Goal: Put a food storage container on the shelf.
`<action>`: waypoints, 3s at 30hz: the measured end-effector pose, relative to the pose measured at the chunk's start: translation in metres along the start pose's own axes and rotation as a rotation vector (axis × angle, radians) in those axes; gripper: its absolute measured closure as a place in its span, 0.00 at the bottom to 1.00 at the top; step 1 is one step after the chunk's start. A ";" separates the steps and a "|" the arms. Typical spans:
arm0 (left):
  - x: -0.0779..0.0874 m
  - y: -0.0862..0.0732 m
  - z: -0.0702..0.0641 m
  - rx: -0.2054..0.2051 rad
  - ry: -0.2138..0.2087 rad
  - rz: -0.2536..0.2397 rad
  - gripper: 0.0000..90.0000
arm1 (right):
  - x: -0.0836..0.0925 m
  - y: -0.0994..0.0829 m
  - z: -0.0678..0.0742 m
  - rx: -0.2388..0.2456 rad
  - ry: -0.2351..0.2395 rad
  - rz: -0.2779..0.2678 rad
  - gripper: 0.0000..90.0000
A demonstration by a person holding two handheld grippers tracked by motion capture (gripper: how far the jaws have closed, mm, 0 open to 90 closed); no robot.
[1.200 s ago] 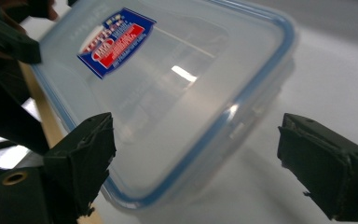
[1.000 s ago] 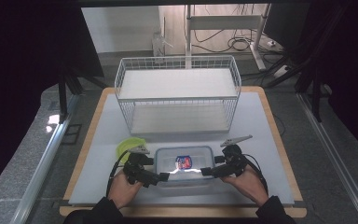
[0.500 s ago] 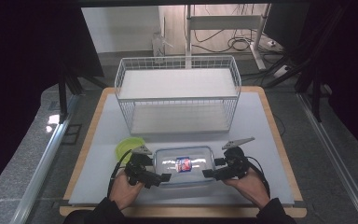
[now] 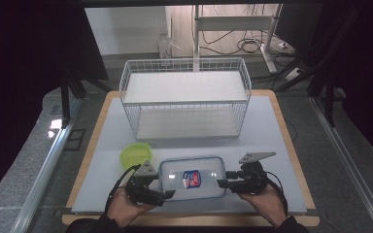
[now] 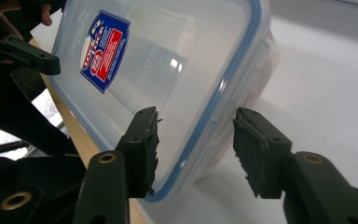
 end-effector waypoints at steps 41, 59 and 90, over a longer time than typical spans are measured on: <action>0.004 -0.001 0.016 0.227 -0.109 -0.132 0.53 | 0.001 0.001 -0.009 -0.155 0.083 -0.090 0.58; 0.027 0.038 0.022 0.137 -0.077 -0.178 0.54 | 0.020 0.028 -0.005 -0.101 0.077 -0.196 0.60; 0.076 0.136 0.073 0.092 -0.035 -0.251 0.54 | 0.041 0.146 -0.016 -0.044 0.072 -0.265 0.60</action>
Point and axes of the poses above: each handheld gripper's, and its own axes: x roughly backward along the jaws, y roughly out of its top, z roughly to its left, the point moved 4 cm from there along -x, roughly forward along the jaws, and after that the axes turned 3 degrees about y, right-handed, at the moved point
